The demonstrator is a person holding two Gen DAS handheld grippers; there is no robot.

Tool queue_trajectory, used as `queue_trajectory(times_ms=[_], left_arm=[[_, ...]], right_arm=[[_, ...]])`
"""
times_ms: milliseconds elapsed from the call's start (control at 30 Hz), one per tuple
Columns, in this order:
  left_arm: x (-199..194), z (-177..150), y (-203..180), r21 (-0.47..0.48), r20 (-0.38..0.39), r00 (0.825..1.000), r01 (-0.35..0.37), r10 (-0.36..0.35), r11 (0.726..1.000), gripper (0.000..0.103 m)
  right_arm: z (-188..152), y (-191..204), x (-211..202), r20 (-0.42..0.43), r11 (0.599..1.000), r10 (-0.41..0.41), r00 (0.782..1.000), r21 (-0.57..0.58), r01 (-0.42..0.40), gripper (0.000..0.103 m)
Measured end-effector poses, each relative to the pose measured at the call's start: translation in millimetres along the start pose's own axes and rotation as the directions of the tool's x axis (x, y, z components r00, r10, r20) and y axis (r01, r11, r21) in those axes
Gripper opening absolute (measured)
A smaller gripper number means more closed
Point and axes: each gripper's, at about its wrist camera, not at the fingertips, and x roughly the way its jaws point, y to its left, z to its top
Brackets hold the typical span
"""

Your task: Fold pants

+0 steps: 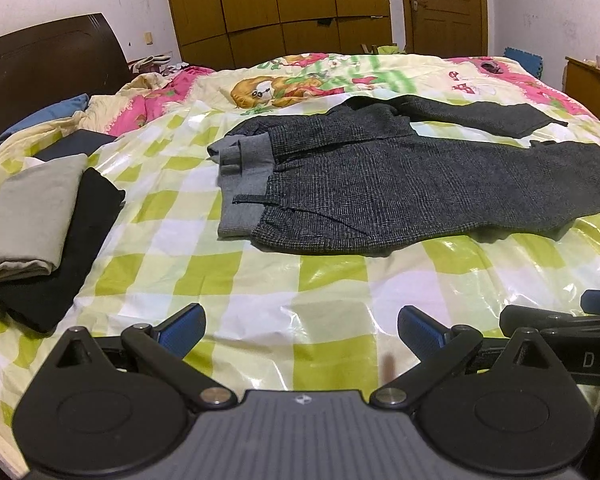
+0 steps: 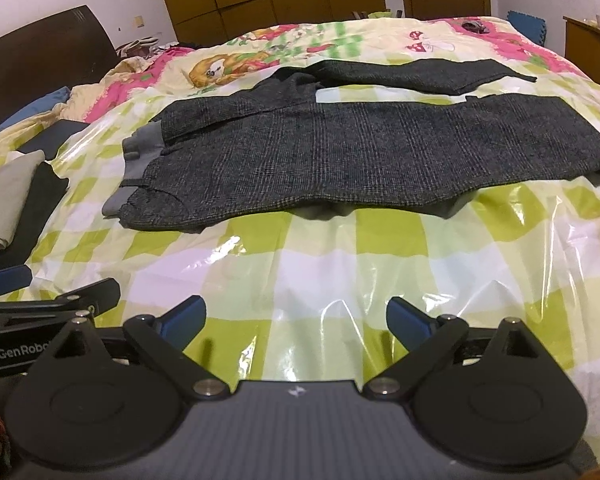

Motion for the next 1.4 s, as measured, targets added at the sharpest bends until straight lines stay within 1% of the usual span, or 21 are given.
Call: queue_trajectory(times_ms=[433, 1400], left_arm=[[0.7, -2.0, 2.4, -0.013, -0.009, 1.000, 0.006, -0.006, 1.000, 0.103], [2.1, -3.9, 2.2, -0.010, -0.012, 1.000, 0.004, -0.004, 1.000, 0.103]], right_arm=[[0.1, 0.9, 0.7, -0.011, 1.000, 0.001, 1.000, -0.005, -0.001, 0.096], [-1.8, 1.5, 4.5, -0.022, 1.000, -0.002, 1.000, -0.007, 0.002, 0.096]])
